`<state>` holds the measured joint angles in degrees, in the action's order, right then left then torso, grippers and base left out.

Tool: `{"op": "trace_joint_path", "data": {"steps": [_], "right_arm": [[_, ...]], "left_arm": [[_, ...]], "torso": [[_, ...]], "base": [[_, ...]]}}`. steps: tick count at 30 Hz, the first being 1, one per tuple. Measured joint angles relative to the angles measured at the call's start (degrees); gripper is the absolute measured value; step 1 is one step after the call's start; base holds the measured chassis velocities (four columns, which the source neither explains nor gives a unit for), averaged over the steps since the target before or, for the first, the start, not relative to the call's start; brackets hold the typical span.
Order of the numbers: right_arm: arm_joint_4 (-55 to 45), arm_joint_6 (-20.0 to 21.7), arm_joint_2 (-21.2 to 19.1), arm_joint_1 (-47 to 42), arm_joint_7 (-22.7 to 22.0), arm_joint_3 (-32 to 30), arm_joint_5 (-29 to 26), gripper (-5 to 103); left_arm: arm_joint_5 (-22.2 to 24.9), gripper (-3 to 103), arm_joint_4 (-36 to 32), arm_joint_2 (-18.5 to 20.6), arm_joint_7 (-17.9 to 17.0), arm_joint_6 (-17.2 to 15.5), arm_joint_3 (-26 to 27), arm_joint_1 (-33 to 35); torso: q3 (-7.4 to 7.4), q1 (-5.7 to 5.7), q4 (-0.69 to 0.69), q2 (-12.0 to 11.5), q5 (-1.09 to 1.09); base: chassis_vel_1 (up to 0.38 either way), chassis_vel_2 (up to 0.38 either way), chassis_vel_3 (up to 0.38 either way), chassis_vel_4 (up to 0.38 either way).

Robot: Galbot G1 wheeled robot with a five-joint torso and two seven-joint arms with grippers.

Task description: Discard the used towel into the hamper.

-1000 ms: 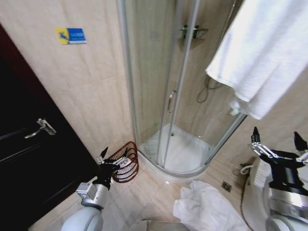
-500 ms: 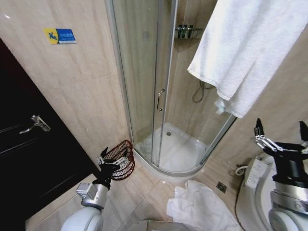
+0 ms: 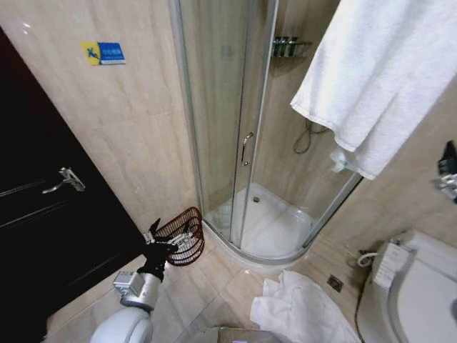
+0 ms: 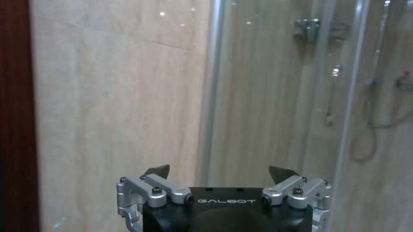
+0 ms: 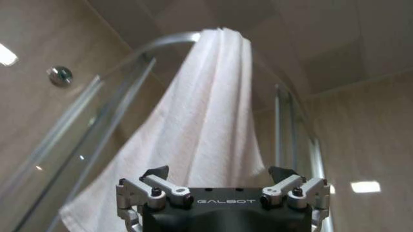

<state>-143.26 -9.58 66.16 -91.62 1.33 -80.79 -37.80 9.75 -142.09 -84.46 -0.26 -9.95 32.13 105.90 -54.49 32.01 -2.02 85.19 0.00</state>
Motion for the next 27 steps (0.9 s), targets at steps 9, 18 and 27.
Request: {"op": "trace_joint_path", "data": {"steps": [9,18,27], "right_arm": [[0.1,0.9,-4.0,0.9,-0.8,-5.4,-4.1,100],[3.1,2.3,-7.0,0.4,-1.5,-12.3,-8.1,100],[2.8,3.3,-6.3,-0.4,-0.4,-13.6,-10.4,100]], "left_arm": [[0.0,100,0.0,0.0,0.0,0.0,0.0,0.0],[0.0,100,0.0,0.0,0.0,0.0,0.0,0.0],[0.0,100,0.0,0.0,0.0,0.0,0.0,0.0]], "torso": [[0.00,0.00,-0.01,0.0,0.00],[0.00,0.00,0.02,0.0,0.02],[0.00,0.00,0.00,0.0,-0.01]], "base": [[0.081,0.097,0.075,0.095],[0.016,0.021,0.020,0.022],[-0.010,-0.008,0.012,0.010]]}}
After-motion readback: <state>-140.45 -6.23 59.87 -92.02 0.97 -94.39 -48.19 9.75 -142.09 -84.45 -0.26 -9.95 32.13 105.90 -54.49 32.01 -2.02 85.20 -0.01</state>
